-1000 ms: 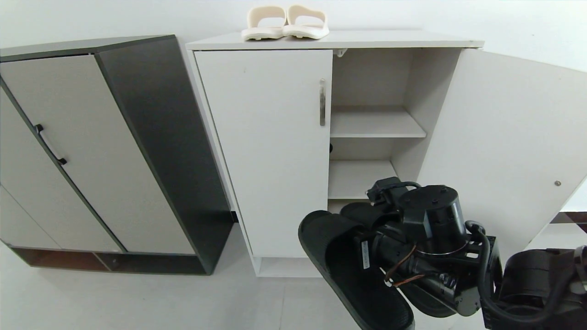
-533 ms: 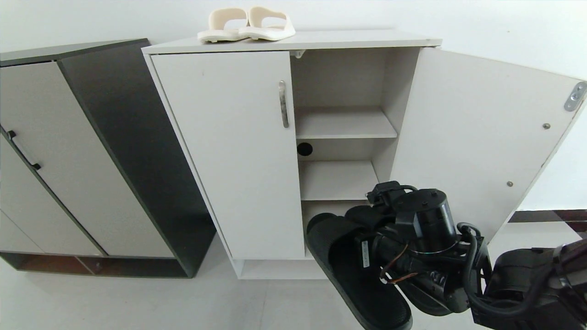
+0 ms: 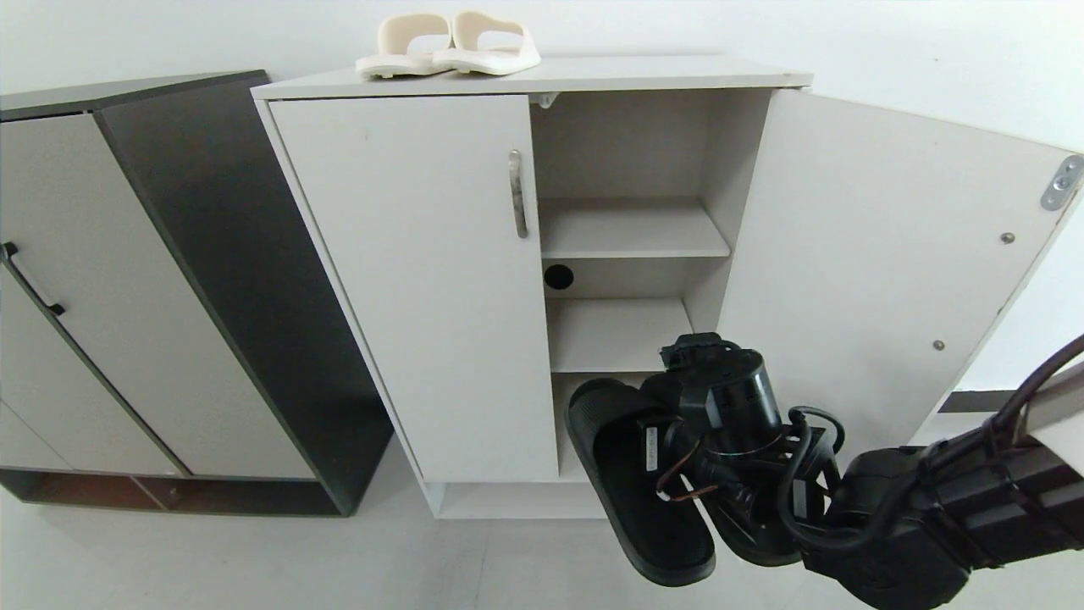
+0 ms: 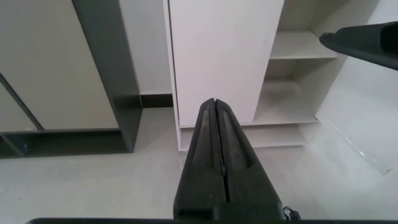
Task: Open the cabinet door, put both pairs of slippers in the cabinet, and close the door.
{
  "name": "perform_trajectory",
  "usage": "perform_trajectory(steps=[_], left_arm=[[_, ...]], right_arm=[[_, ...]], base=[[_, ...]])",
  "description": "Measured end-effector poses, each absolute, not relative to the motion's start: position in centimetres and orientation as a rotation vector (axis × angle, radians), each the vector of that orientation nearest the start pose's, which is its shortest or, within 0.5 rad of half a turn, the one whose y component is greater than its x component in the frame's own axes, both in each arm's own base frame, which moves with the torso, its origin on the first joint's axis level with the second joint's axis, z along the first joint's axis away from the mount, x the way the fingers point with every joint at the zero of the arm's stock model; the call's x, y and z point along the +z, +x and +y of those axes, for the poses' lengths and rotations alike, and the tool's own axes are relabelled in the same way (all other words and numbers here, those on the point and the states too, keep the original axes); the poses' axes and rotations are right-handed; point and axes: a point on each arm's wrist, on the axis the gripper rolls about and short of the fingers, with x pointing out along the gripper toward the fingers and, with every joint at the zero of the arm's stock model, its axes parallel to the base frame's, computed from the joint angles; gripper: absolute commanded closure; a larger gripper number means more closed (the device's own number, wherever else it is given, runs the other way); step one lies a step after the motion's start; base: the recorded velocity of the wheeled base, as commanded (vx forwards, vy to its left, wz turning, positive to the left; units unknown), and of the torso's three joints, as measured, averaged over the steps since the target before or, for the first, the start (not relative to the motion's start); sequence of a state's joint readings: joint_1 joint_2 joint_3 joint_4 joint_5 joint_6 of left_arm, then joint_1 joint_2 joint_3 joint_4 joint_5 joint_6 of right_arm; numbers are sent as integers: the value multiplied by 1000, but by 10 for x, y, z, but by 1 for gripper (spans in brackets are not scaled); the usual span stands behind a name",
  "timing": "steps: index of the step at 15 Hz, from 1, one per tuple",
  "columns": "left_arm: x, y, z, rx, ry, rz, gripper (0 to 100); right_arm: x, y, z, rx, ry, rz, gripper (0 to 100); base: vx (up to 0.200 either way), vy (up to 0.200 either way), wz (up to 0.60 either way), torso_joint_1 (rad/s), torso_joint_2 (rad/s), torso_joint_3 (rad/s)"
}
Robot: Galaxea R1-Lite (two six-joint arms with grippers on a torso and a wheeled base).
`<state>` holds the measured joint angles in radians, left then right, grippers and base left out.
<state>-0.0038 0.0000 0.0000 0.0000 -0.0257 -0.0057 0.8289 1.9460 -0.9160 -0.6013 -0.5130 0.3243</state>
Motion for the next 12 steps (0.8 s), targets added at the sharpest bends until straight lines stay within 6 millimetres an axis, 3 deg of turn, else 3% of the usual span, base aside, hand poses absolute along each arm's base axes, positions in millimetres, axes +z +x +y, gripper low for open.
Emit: perform_trajectory(steps=[6, 12], left_arm=[[75, -23, 0, -31, -6, 0, 100], [75, -23, 0, -31, -7, 0, 100]], right_arm=[[100, 263, 270, 130, 4, 380, 100], [115, 266, 274, 130, 75, 147, 100]], base=[[0, 0, 0, 2, 2, -102], [0, 0, 0, 2, 2, -194]])
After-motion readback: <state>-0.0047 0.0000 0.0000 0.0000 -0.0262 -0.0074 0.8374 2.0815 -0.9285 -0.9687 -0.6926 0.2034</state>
